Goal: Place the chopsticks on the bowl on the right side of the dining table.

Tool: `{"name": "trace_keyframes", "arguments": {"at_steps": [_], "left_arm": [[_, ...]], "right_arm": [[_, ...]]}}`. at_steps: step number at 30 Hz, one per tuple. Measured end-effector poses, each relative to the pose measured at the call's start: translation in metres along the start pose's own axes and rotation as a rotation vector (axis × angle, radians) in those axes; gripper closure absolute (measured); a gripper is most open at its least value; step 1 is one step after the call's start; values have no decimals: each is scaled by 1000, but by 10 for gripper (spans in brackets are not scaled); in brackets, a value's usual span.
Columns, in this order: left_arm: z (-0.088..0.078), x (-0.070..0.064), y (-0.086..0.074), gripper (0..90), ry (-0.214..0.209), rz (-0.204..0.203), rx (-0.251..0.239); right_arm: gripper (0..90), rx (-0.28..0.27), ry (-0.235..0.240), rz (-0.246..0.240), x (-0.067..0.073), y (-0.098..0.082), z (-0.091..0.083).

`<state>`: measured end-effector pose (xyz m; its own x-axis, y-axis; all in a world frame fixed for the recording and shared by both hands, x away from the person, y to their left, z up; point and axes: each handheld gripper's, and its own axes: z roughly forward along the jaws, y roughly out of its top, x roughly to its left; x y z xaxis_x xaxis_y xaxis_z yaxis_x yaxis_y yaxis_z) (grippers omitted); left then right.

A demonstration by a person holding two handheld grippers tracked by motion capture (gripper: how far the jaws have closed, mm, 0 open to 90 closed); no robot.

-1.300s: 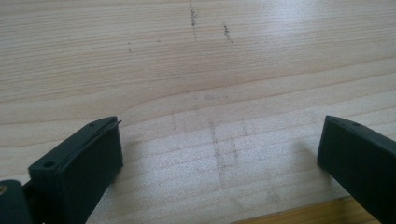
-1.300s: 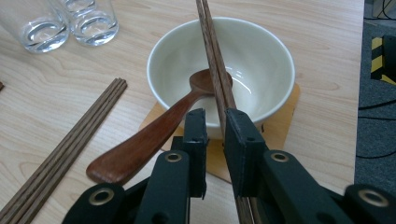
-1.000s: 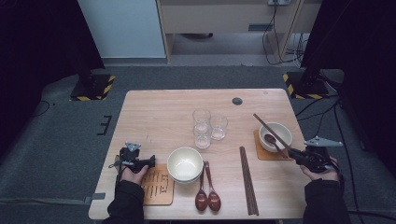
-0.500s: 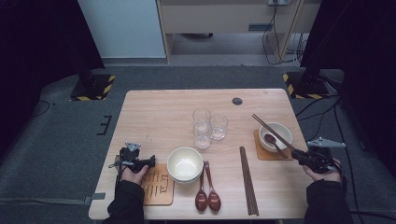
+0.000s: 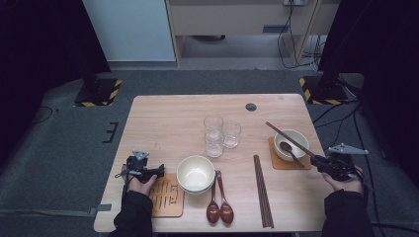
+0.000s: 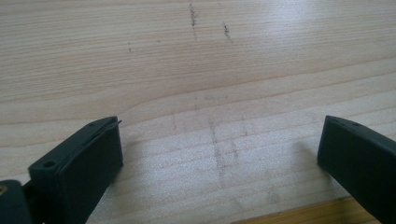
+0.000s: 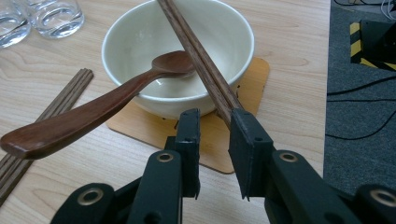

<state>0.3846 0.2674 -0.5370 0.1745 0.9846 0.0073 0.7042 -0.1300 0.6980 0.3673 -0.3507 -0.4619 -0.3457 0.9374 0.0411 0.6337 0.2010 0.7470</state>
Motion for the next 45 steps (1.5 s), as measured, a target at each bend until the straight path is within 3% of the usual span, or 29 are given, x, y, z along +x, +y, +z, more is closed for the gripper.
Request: {"name": "trace_keyframes", "arguments": {"at_steps": [45], "left_arm": [[0, 0, 0, 0, 0, 0, 0]], "right_arm": [[657, -8, -30, 6, -13, 3, 10]]}}
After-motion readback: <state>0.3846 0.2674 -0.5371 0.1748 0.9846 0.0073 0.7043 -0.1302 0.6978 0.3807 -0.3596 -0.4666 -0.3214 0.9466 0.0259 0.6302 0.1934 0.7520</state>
